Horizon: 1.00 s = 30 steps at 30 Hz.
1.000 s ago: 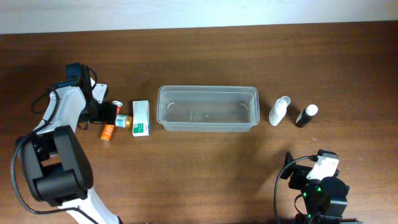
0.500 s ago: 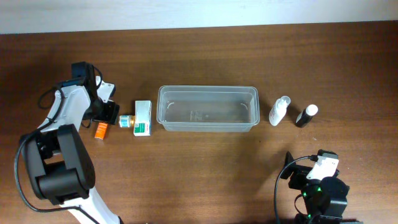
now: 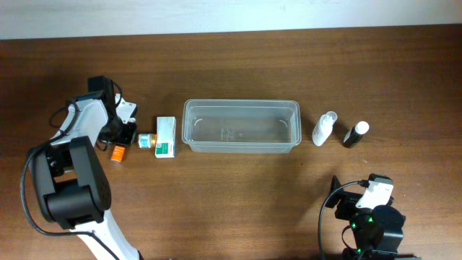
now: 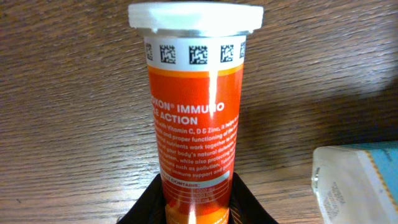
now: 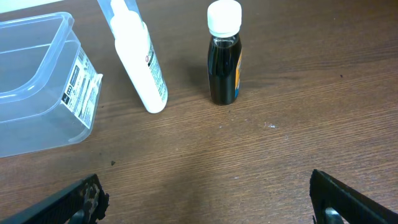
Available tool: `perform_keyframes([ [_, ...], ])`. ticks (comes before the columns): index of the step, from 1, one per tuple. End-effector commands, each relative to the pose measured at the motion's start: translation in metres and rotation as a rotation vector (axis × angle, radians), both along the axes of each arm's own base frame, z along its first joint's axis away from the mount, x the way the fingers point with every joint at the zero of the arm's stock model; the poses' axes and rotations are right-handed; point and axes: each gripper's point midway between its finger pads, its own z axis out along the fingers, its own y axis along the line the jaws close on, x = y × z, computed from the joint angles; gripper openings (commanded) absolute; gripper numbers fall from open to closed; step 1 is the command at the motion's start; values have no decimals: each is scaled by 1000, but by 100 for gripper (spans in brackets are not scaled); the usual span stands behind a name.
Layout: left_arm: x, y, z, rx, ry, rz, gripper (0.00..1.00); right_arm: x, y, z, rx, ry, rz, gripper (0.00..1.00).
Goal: Pack container
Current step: 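Carry the orange tube into the clear container and release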
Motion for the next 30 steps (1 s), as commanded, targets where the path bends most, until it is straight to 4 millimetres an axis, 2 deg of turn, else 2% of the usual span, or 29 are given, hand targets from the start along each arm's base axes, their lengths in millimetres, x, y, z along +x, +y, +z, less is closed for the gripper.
perform_keyframes([
  [1,7,5,4,23,-14,-1,11,1,3,0,1,-8,18,98],
  [3,11,4,11,21,-25,-3,9,1,3,0,1,-8,18,98],
  [5,17,1,29,22,-46,-14,9,1,3,0,1,-8,18,98],
  [8,31,-24,73,-36,-107,-59,9,1,3,0,1,-8,19,98],
  [10,43,-55,113,-102,-177,-120,9,1,3,0,1,-8,18,98],
  [12,51,-85,144,-140,-237,-209,3,1,3,0,1,-8,18,99],
  [13,55,-115,169,-157,-293,-311,1,1,3,0,1,-8,18,99],
  [15,56,-152,189,-170,-344,-444,0,1,3,0,1,-8,18,98],
  [16,53,-180,197,-173,-366,-560,0,1,3,0,1,-8,18,98],
  [17,47,-216,202,-169,-386,-708,1,1,3,0,1,-8,18,98],
  [20,27,-277,198,-158,-383,-988,1,1,3,0,1,-8,19,98],
  [23,10,-325,187,-145,-378,-1221,1,1,3,0,1,-8,18,98],
  [26,1,-362,167,-143,-368,-1360,1,1,3,0,1,-8,19,98],
  [27,0,-379,153,-149,-362,-1393,1,1,3,0,1,-8,18,98],
  [30,4,-397,127,-155,-352,-1419,0,1,3,0,1,-8,18,98],
])
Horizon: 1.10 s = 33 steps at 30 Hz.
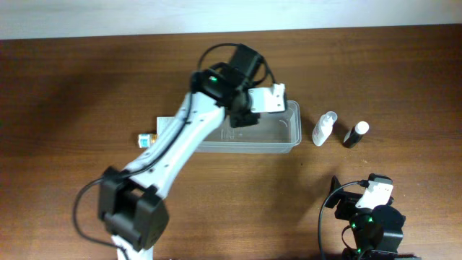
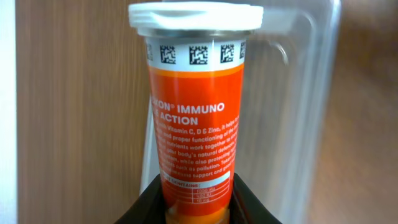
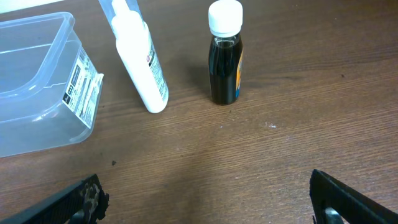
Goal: Pack container
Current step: 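Carry the orange tube into the clear container and release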
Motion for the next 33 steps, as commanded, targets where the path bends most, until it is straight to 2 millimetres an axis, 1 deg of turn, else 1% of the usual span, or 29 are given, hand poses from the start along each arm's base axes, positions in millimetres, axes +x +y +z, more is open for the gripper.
perform_keyframes([
  [1,2,-19,-46,46,32,-88,1,1,3,0,0,-8,15,98],
  [3,2,-22,-67,66,59,-92,0,1,3,0,0,-8,15,98],
  [7,0,-24,-99,109,98,-129,1,1,3,0,0,-8,16,98],
  [10,3,-26,-107,113,92,-144,1,1,3,0,0,-8,15,98],
  [12,7,-30,-108,101,74,-144,2,1,3,0,0,-8,15,98],
  [14,12,-34,-108,87,53,-144,7,1,3,0,0,-8,15,98],
  [16,16,-37,-110,79,41,-144,14,1,3,0,0,-8,15,98],
  [17,17,-38,-113,79,41,-144,20,1,3,0,0,-8,15,98],
  [19,18,-39,-121,83,47,-144,46,1,3,0,0,-8,15,98],
  [20,18,-39,-124,84,50,-143,49,1,3,0,0,-8,15,98],
  [22,19,-39,-125,84,50,-143,68,1,3,0,0,-8,16,98],
  [23,19,-39,-125,84,49,-143,75,1,3,0,0,-8,15,99],
  [25,21,-40,-124,74,47,-120,96,1,3,0,0,-8,15,98],
  [26,22,-41,-124,68,50,-101,99,1,3,0,0,-8,15,98],
  [28,23,-41,-123,51,64,-52,99,1,3,0,0,-8,15,98],
  [31,32,-37,-118,48,63,71,99,1,3,0,0,-8,15,98],
  [32,35,-36,-114,44,62,116,99,1,3,0,0,-8,15,98],
  [33,34,-36,-103,34,79,150,99,1,3,0,0,-8,15,98],
])
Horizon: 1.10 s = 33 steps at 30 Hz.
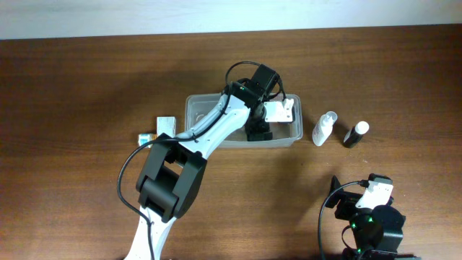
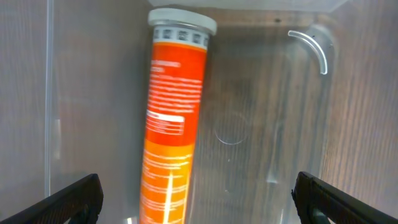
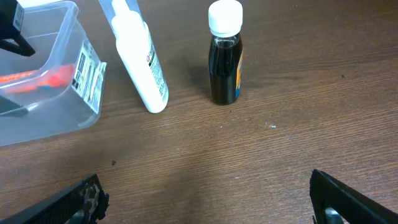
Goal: Pack container
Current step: 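Carry the orange tube into the clear container and release, then return left gripper to the gold-capped jar and grasp it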
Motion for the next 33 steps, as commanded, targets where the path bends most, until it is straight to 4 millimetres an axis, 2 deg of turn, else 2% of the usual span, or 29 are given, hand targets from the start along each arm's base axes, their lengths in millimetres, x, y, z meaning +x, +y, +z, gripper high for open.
perform_keyframes([
  [1,5,-1,27,-23,18,166,100,1,3,0,0,-8,15,98],
  [2,4,0,34,-24,25,180,99,1,3,0,0,-8,16,98],
  [6,-6,11,89,-36,48,277,99,1,3,0,0,-8,15,98],
  [7,-10,18,113,-41,30,296,99,1,3,0,0,-8,16,98],
  [8,-13,23,127,-40,13,302,99,1,3,0,0,-8,15,98],
  [10,-14,44,160,-33,-51,374,99,1,3,0,0,-8,15,98],
  [12,-17,68,178,-17,-68,430,100,1,3,0,0,-8,15,98],
  [13,-16,96,185,-12,-47,523,99,1,3,0,0,-8,15,98],
  [14,-14,113,186,-8,-25,588,99,1,3,0,0,-8,16,98],
  [15,-10,142,183,-3,18,713,99,1,3,0,0,-8,15,98],
  [16,-4,186,177,-12,83,937,100,1,3,0,0,-8,15,98],
  [18,2,227,167,-64,186,1132,99,1,3,0,0,-8,16,98],
  [20,5,251,158,-142,291,1201,99,1,3,0,0,-8,15,98],
  [24,-5,321,117,-170,448,1463,99,1,3,0,0,-8,15,98],
  [27,-21,347,81,-141,521,1555,99,1,3,0,0,-8,15,98],
  [29,-29,353,57,-118,548,1574,99,1,3,0,0,-8,15,98],
  [33,-42,360,25,-52,543,1596,95,1,3,0,0,-8,15,98],
])
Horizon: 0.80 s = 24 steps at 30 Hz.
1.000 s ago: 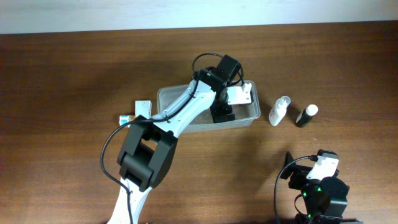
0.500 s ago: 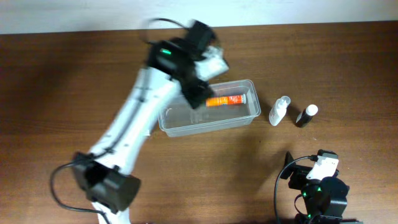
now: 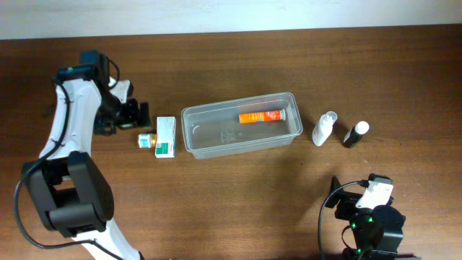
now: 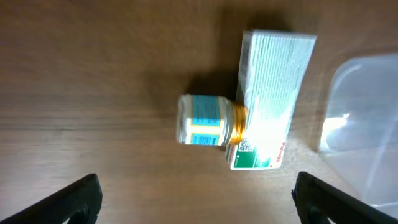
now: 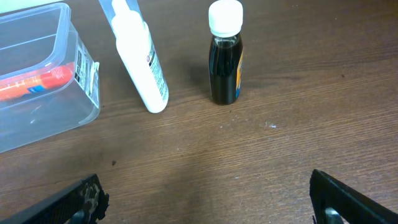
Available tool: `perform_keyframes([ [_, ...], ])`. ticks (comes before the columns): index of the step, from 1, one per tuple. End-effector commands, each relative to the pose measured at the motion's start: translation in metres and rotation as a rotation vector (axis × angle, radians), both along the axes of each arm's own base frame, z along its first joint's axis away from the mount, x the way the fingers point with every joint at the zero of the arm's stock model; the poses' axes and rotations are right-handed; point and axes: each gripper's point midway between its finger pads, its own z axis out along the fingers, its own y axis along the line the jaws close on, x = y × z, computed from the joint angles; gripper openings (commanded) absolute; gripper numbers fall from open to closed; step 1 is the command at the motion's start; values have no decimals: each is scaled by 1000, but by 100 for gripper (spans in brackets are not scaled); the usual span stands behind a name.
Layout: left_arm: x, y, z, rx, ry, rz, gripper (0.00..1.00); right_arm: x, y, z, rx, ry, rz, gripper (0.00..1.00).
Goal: Pack container
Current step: 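Return left gripper to the gold-capped jar and grasp it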
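An orange tube (image 3: 260,116) lies on its side in the far right part of the clear container (image 3: 189,137). Left of the container a small blue-labelled jar (image 4: 208,120) lies against a green-and-white box (image 4: 270,99). My left gripper (image 4: 196,199) hangs open above them, holding nothing. To the container's right are a white bottle (image 5: 142,59), lying down, and a dark bottle (image 5: 224,56) with a white cap, standing. My right gripper (image 5: 205,199) is open near the table's front edge, well short of both bottles.
The container's near corner (image 5: 81,81) carries a white label. Bare wooden table (image 3: 231,202) stretches between the container and the front edge. The table's far edge (image 3: 231,32) meets a pale wall.
My left gripper has left the container's right end and now hangs open over the jar and box at the left. The tube stays in the container, which has turned slightly. The right arm is unmoved.
My left gripper was shut on the orange tube at the table's left, beside the jar. Then it held the tube over the container. Then it was open with the tube lying inside. Now it is back at the left, empty.
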Motion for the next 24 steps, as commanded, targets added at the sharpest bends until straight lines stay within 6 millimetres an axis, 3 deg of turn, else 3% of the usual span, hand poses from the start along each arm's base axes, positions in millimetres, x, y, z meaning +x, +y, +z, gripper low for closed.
perform_keyframes([
  [1,-11,4,-27,32,44,29,94,1,3,0,0,-8,15,98],
  [8,-4,7,-55,57,-11,28,89,1,3,0,0,-8,15,99],
  [19,-1,-7,-65,85,-27,-75,89,1,3,0,0,-8,16,98],
  [23,-7,1,-76,140,9,-77,89,1,3,0,0,-8,15,98],
  [24,-8,1,-78,140,17,-74,85,1,3,0,0,-8,15,98],
])
